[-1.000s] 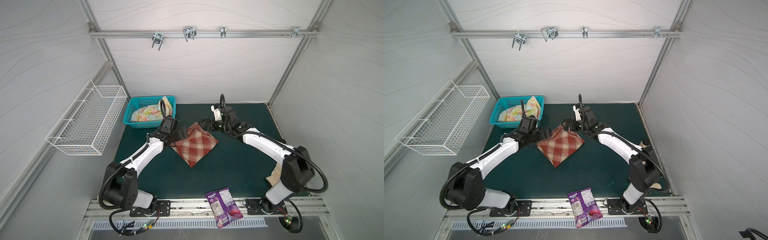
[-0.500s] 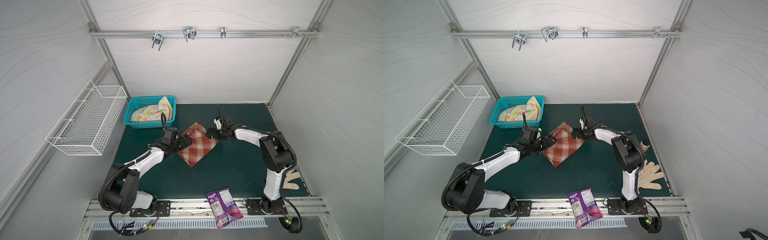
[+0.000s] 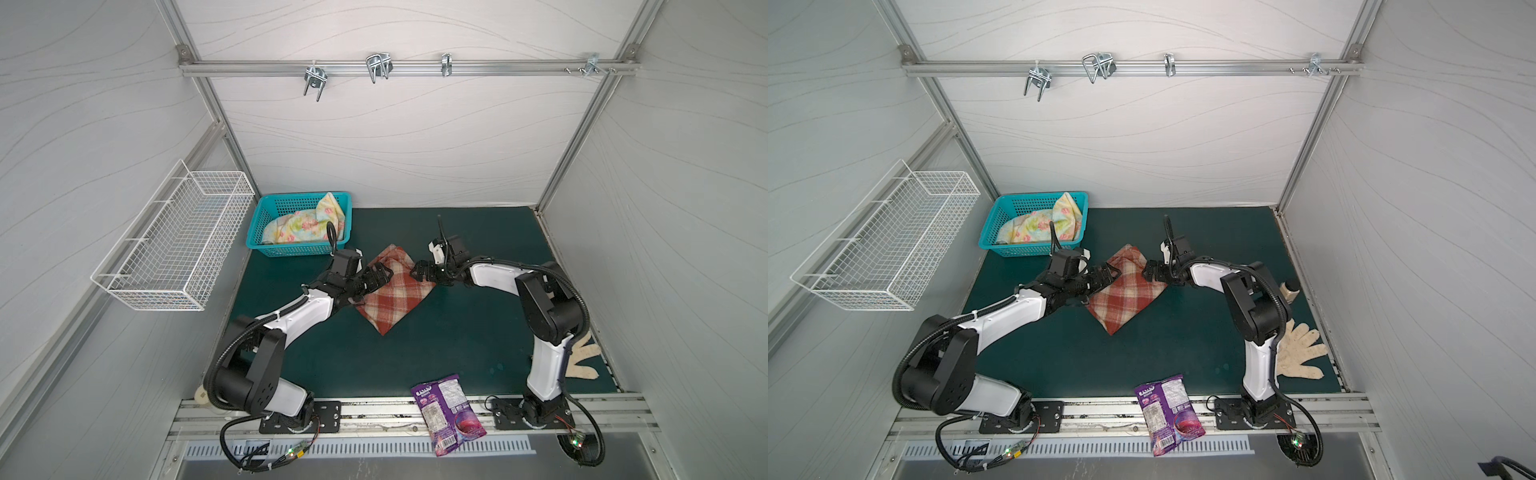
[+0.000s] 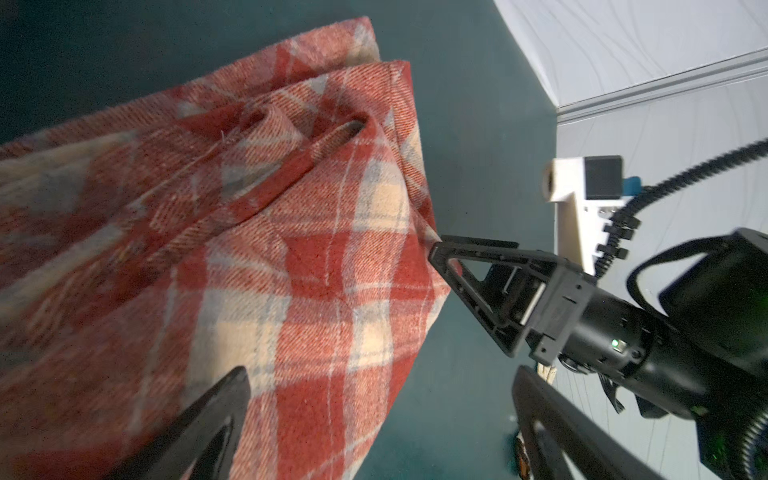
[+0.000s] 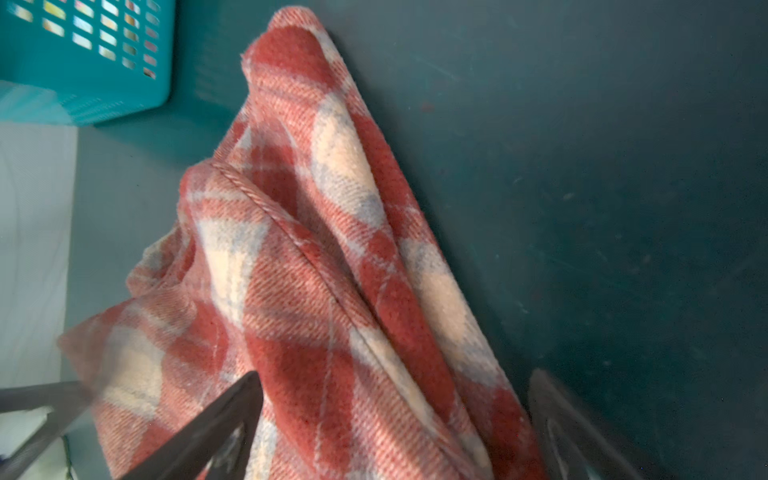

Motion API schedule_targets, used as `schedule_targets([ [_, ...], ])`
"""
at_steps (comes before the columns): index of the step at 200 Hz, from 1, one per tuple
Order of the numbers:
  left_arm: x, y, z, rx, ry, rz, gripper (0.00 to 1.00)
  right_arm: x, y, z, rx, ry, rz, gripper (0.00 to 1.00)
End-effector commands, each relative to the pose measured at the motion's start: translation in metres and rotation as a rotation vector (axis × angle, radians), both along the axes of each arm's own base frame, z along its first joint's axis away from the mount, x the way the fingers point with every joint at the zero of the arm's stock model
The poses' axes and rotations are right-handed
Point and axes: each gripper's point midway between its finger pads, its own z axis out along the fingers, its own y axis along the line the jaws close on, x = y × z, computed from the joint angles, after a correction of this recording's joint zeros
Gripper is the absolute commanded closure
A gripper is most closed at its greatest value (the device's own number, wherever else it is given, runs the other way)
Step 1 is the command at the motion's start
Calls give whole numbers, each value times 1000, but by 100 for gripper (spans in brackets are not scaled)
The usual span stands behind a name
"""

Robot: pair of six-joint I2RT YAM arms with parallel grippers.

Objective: Fold and stack the skirts

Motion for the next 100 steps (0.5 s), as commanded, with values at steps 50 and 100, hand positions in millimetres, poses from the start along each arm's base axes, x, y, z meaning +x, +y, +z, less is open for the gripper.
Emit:
schedule_targets([
  [50, 21, 5, -59, 156, 115, 5, 2, -81, -10, -31, 7, 153, -29, 1],
  [100, 29, 19, -58, 311, 87, -36, 3, -136, 9, -36, -11, 142, -21, 1],
])
